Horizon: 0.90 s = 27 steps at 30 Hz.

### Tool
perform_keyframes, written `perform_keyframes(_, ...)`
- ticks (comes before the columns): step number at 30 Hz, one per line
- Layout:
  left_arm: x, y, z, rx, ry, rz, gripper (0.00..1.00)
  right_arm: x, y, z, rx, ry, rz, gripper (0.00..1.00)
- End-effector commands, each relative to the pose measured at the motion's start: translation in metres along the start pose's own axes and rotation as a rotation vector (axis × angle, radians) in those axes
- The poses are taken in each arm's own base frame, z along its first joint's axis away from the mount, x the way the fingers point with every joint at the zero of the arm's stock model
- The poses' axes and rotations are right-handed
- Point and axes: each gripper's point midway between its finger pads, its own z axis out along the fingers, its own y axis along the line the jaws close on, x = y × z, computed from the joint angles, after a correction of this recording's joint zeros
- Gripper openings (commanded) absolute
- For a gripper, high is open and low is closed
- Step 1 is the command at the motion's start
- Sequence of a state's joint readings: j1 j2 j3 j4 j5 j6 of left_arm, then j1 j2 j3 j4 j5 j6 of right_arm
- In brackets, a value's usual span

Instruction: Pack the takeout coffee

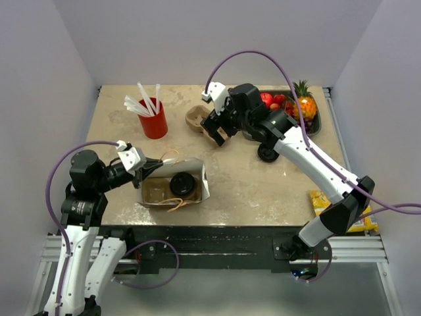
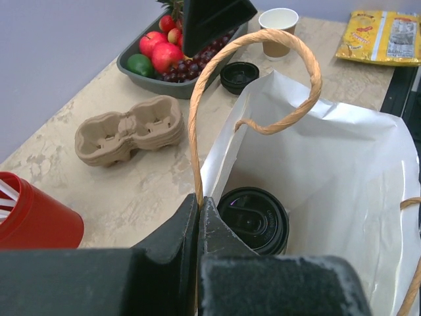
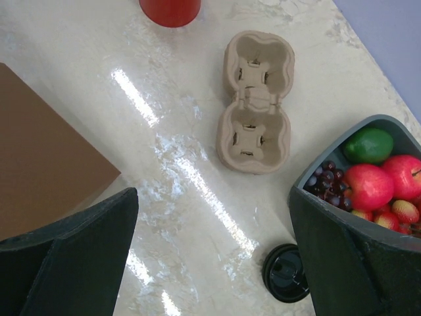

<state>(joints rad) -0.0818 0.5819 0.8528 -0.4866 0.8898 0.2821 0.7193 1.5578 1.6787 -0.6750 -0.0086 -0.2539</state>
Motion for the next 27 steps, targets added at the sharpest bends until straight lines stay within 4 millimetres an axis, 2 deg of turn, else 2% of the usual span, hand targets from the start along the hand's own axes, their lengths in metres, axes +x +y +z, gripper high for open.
perform_keyframes(1, -0.005, -0.005, -0.001, 0.037, -0.012, 0.087, 0.0, -0.02, -0.002, 0.003, -0.002, -0.077, 0.034, 0.99)
perform_keyframes(3, -0.004, -0.003, 0.0, 0.033, -0.012, 0.074, 0.0, -0.019, -0.001, 0.005, -0.004, -0.076, 0.032, 0.99)
perform_keyframes(7, 0.008, 0.01, 0.01, -0.014, 0.013, -0.076, 0.0, -0.017, -0.002, 0.009, -0.007, -0.069, 0.03, 0.99)
perform_keyframes(10, 0.02, 0.02, 0.019, -0.047, 0.038, -0.194, 0.0, -0.022, -0.002, 0.012, -0.037, -0.076, 0.035, 0.99)
perform_keyframes(11, 0.021, 0.025, 0.021, -0.074, 0.033, -0.23, 0.0, -0.029, -0.001, 0.01, -0.049, -0.092, 0.031, 0.98)
perform_keyframes(13, 0.028, 0.026, 0.024, -0.072, 0.041, -0.258, 0.0, -0.024, 0.0, 0.021, -0.089, -0.063, 0.039, 0.96)
perform_keyframes(14, 0.03, 0.028, 0.027, -0.069, 0.045, -0.284, 0.01, -0.033, -0.001, 0.021, -0.101, -0.081, 0.042, 0.95)
perform_keyframes(15, 0.033, 0.029, 0.029, -0.065, 0.055, -0.298, 0.04, -0.033, -0.002, 0.023, -0.113, -0.075, 0.05, 0.93)
perform_keyframes(16, 0.032, 0.03, 0.03, -0.064, 0.059, -0.305, 0.12, -0.028, 0.0, 0.034, -0.144, -0.055, 0.061, 0.93)
perform_keyframes(17, 0.034, 0.033, 0.032, -0.07, 0.072, -0.324, 0.18, -0.038, -0.004, 0.032, -0.145, -0.073, 0.064, 0.92)
perform_keyframes(18, 0.032, 0.036, 0.032, -0.076, 0.071, -0.325, 0.24, -0.038, -0.005, 0.034, -0.152, -0.067, 0.068, 0.92)
perform_keyframes(19, 0.023, 0.039, 0.032, -0.084, 0.056, -0.31, 0.34, -0.038, -0.004, 0.038, -0.167, -0.067, 0.073, 0.92)
perform_keyframes(21, 0.008, 0.044, 0.032, -0.094, 0.03, -0.285, 0.41, -0.044, -0.007, 0.041, -0.174, -0.082, 0.073, 0.92)
perform_keyframes(22, -0.011, 0.047, 0.029, -0.096, 0.0, -0.254, 0.48, -0.048, -0.008, 0.04, -0.188, -0.094, 0.075, 0.92)
perform_keyframes(24, -0.023, 0.046, 0.028, -0.07, 0.008, -0.24, 0.51, -0.057, -0.009, 0.039, -0.208, -0.122, 0.075, 0.93)
perform_keyframes(25, -0.043, 0.046, 0.024, -0.065, -0.011, -0.201, 0.53, -0.06, -0.011, 0.038, -0.215, -0.133, 0.079, 0.93)
perform_keyframes(27, -0.049, 0.045, 0.021, -0.052, 0.012, -0.192, 0.55, -0.074, -0.008, 0.034, -0.245, -0.175, 0.079, 0.95)
